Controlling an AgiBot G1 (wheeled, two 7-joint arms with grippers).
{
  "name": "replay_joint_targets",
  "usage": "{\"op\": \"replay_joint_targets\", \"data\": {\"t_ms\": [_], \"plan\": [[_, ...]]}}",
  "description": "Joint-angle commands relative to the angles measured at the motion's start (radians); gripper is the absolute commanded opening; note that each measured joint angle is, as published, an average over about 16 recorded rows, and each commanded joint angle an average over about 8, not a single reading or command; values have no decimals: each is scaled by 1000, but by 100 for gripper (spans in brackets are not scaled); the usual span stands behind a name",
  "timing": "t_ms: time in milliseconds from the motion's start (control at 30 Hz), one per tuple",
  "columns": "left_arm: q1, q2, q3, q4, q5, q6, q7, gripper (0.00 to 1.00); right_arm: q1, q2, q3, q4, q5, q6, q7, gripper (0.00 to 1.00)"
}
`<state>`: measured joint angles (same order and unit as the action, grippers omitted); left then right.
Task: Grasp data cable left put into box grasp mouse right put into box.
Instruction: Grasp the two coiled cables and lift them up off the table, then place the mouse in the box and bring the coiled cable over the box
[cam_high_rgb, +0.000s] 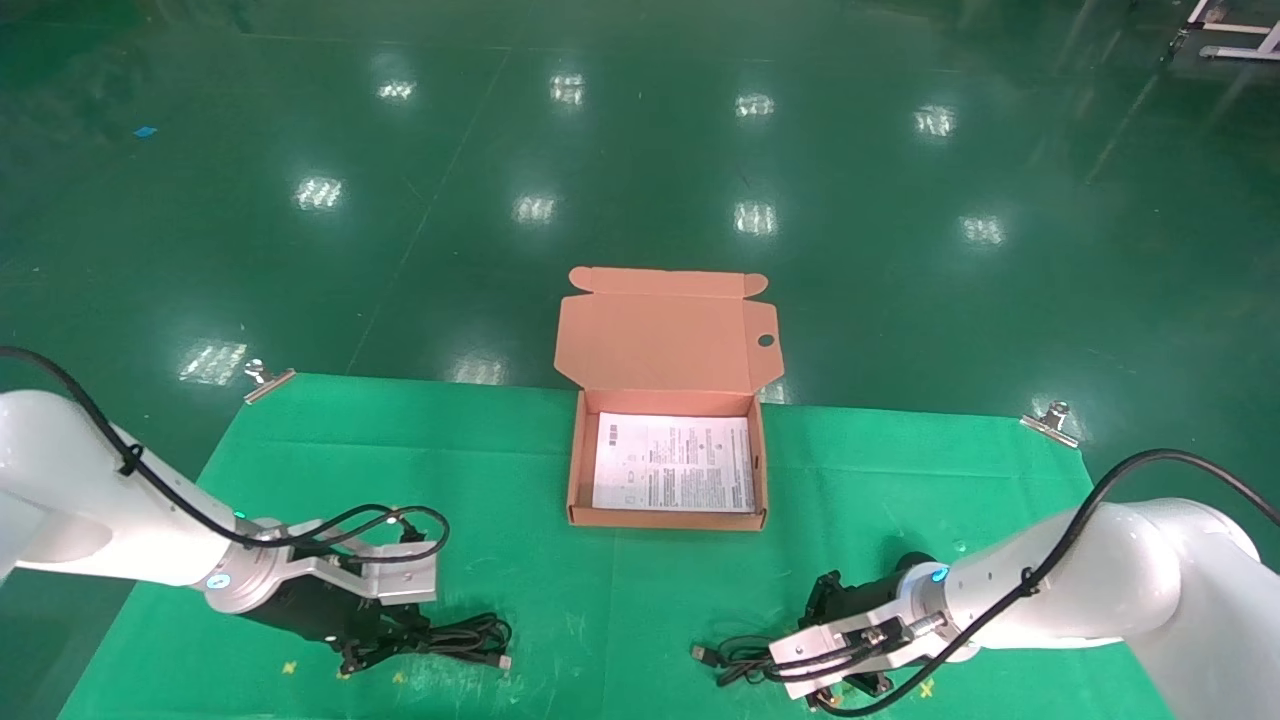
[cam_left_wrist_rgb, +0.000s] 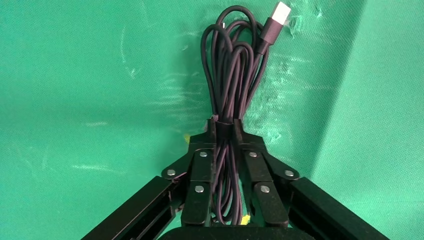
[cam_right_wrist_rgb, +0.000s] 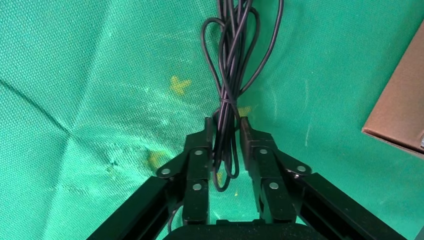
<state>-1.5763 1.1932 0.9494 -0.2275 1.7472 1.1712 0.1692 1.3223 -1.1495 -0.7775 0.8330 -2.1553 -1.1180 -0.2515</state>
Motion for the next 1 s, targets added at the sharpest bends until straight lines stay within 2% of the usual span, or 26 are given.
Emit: {"op": "replay_joint_targets", "data": {"t_ms": [33, 567, 1000], "plan": [[0, 0, 0, 0, 0, 0, 0, 0, 0, 0, 0, 0, 0, 0, 0, 0], [-2, -11, 1, -11, 3, 4, 9, 0, 4, 8, 1, 6, 0, -7, 3, 0], [-70, -86, 14, -124, 37, 21, -12, 0, 94, 131, 87, 95, 37, -34, 132, 0]]}}
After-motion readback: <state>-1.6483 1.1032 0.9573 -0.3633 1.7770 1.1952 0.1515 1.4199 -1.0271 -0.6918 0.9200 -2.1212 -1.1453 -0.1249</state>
